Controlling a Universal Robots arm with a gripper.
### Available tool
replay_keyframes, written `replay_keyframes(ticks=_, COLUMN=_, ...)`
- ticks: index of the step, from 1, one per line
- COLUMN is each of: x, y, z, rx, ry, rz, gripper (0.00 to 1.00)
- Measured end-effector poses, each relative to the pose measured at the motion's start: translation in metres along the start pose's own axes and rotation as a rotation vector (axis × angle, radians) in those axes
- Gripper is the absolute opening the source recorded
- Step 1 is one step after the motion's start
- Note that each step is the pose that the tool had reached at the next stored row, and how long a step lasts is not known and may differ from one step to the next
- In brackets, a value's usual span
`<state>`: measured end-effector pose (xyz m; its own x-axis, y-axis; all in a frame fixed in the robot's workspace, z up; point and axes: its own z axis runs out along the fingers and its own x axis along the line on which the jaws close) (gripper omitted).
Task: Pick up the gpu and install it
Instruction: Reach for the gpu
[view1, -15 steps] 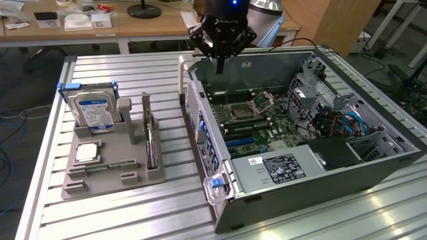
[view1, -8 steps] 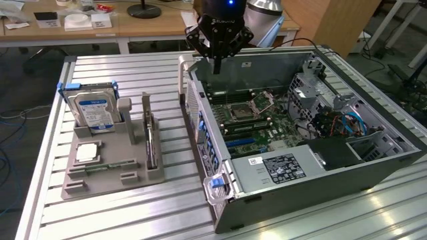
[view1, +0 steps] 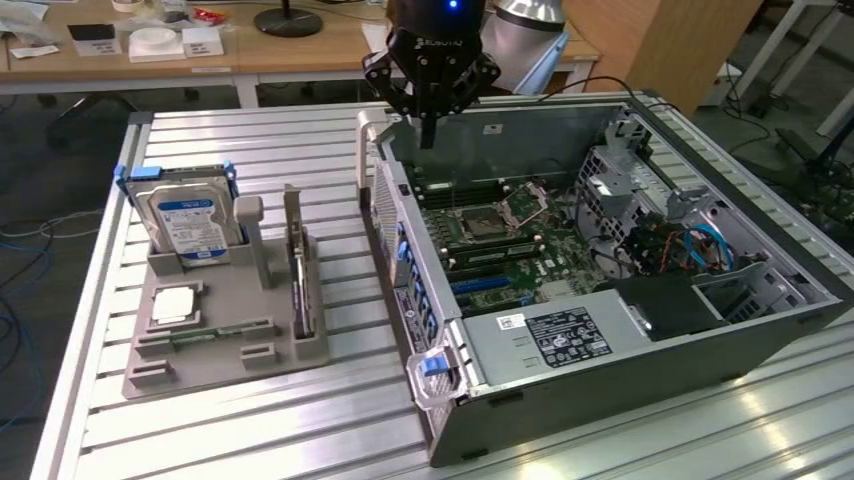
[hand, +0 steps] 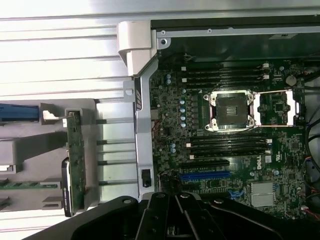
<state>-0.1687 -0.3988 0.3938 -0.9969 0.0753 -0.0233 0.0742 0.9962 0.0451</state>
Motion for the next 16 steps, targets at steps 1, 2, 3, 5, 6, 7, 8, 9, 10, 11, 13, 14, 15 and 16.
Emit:
replay_keyframes(ticks=1, x=0.001, y=-0.0001, z=0.0, rx=0.0, ry=0.0, rz=0.0, gripper=0.11)
replay_keyframes(ticks=2, x=0.002, y=-0.0001, z=0.0, rx=-0.0001, ry=0.0, rz=0.0, gripper=0.11)
replay_keyframes(ticks=3, x=0.002, y=-0.0002, z=0.0, rx=-0.0001, ry=-0.0001, rz=0.0, gripper=0.11)
replay_keyframes(ticks=5, x=0.004, y=-0.0003, z=-0.0001, rx=0.0, ry=0.0, rz=0.0, gripper=0.11)
replay_keyframes(ticks=6, x=0.005, y=-0.0004, z=-0.0001, rx=0.0, ry=0.0, rz=0.0, gripper=0.11)
replay_keyframes(ticks=7, x=0.006, y=-0.0005, z=-0.0001, rx=0.0, ry=0.0, rz=0.0, gripper=0.11)
replay_keyframes(ticks=8, x=0.007, y=-0.0005, z=-0.0001, rx=0.0, ry=0.0, rz=0.0, gripper=0.11)
replay_keyframes(ticks=9, x=0.008, y=-0.0006, z=-0.0001, rx=0.0, ry=0.0, rz=0.0, gripper=0.11)
replay_keyframes(ticks=10, x=0.009, y=-0.0007, z=-0.0002, rx=0.0, ry=0.0, rz=0.0, gripper=0.11)
replay_keyframes(ticks=11, x=0.01, y=-0.0007, z=-0.0002, rx=0.0, ry=0.0, rz=0.0, gripper=0.11)
replay_keyframes(ticks=13, x=0.012, y=-0.0009, z=-0.0002, rx=0.0, ry=0.0, rz=0.0, gripper=0.11)
replay_keyframes(ticks=14, x=0.013, y=-0.001, z=-0.0002, rx=0.0, ry=0.0, rz=0.0, gripper=0.11)
replay_keyframes(ticks=15, x=0.014, y=-0.0011, z=-0.0002, rx=0.0, ry=0.0, rz=0.0, gripper=0.11)
replay_keyframes(ticks=16, x=0.015, y=-0.0011, z=-0.0003, rx=0.0, ry=0.0, rz=0.0, gripper=0.11)
